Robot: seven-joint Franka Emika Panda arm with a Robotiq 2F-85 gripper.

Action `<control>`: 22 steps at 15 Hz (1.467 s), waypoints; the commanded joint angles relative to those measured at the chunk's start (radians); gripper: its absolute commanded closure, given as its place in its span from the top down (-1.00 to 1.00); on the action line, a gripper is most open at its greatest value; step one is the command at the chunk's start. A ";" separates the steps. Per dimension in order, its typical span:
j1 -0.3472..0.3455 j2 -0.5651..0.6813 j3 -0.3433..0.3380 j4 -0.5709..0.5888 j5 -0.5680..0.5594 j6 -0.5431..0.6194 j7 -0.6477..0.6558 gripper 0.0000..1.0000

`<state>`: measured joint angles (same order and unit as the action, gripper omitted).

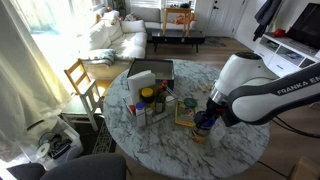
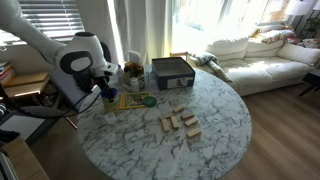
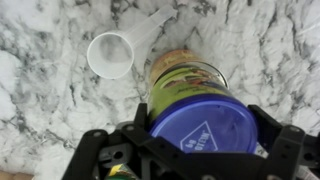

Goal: Pick up the yellow can with a blue lid and put it on the yellow can without the lid and then pick up the measuring cup and put it on top of the stacked yellow cans

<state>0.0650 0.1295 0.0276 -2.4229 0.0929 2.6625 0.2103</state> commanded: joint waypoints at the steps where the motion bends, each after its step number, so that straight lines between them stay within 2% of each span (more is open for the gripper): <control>1: 0.001 -0.018 0.008 -0.042 0.015 0.010 0.016 0.44; 11: 0.004 -0.008 0.027 -0.037 0.049 0.000 -0.007 0.44; 17: 0.004 0.003 0.018 -0.032 0.009 -0.017 0.026 0.44; 18: 0.001 0.000 0.021 -0.026 0.023 -0.043 0.009 0.98; 22: -0.003 -0.008 0.022 -0.004 0.021 -0.177 -0.011 1.00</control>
<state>0.0659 0.1222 0.0499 -2.4345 0.1120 2.5810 0.2137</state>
